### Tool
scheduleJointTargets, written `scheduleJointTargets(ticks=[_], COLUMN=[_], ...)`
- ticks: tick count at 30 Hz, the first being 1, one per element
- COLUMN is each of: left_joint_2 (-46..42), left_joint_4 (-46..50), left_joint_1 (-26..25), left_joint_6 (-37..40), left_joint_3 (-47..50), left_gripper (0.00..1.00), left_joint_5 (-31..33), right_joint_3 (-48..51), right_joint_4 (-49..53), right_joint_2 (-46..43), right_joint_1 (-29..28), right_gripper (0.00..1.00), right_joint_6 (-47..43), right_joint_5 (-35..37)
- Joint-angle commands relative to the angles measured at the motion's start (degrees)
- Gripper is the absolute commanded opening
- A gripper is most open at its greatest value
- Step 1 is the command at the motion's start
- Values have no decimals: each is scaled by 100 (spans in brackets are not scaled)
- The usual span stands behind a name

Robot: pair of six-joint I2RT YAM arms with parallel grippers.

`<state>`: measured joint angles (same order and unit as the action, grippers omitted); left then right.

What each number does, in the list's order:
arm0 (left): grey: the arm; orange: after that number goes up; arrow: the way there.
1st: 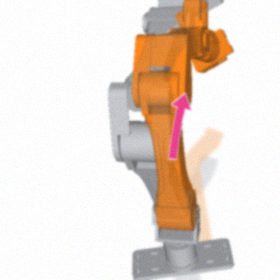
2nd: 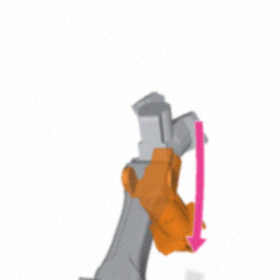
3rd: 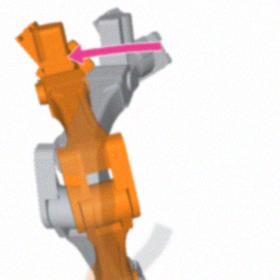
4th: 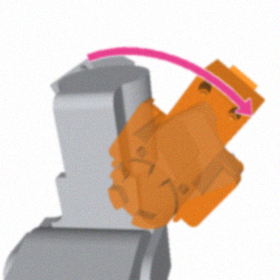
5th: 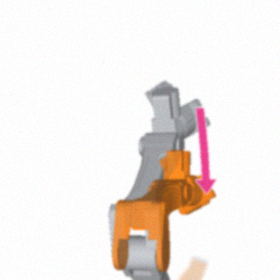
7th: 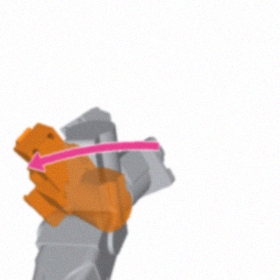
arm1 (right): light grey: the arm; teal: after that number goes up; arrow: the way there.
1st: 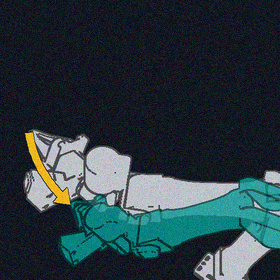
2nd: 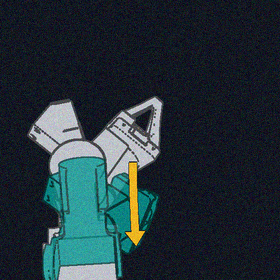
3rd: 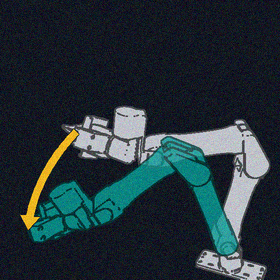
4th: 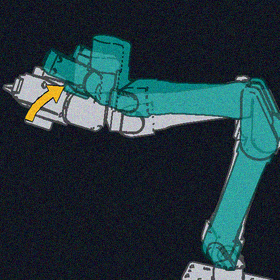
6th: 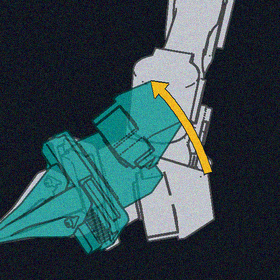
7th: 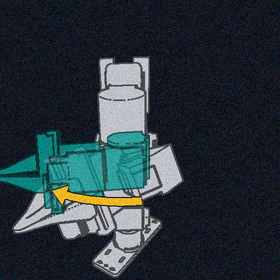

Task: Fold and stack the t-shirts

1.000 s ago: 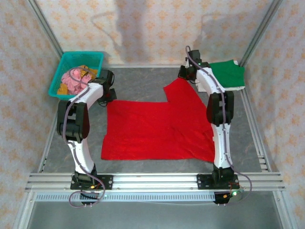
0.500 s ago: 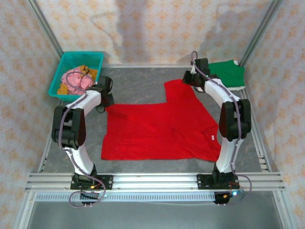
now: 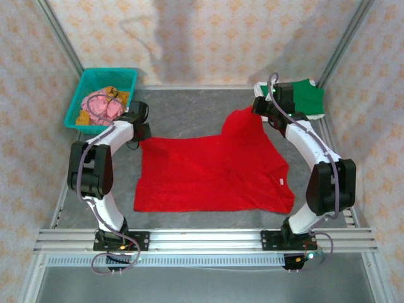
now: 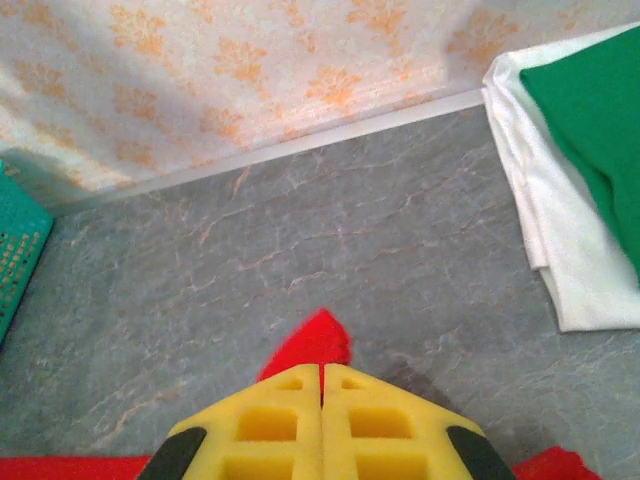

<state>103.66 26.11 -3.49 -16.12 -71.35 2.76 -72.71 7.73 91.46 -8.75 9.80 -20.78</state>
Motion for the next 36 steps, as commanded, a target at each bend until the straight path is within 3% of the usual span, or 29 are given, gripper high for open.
scheduleJointTargets(ticks=[1,8,11,18,27,36], left_joint_2=[277,841,713,436,-384,-1379], left_joint_4=[241,714,678,575,-53,-784], left_joint_1=[-29,-91,-96,-97,-202,-580], left_joint_6=[200,193,171,291,87,-32], left_joint_3=[-562,-1331,-1243,-943,64,1400], left_gripper=[0,0,8,0,0,0], left_joint_5=[-71,22,38,175,316,784], right_joint_3=[-330,-890,-868,-299,1380,2837], right_joint_4=[-160,-300,-456,-709,-1559,-1625], right_joint_2=[164,573,507,103,-1303,-2878], right_joint_1=[42,57,49,56,49,50], right_gripper=[0,0,0,0,0,0], right_joint_6=[-146,-227,-215,-270,-102,92], right_joint_5=[137,-30,-244,-500,-799,-882])
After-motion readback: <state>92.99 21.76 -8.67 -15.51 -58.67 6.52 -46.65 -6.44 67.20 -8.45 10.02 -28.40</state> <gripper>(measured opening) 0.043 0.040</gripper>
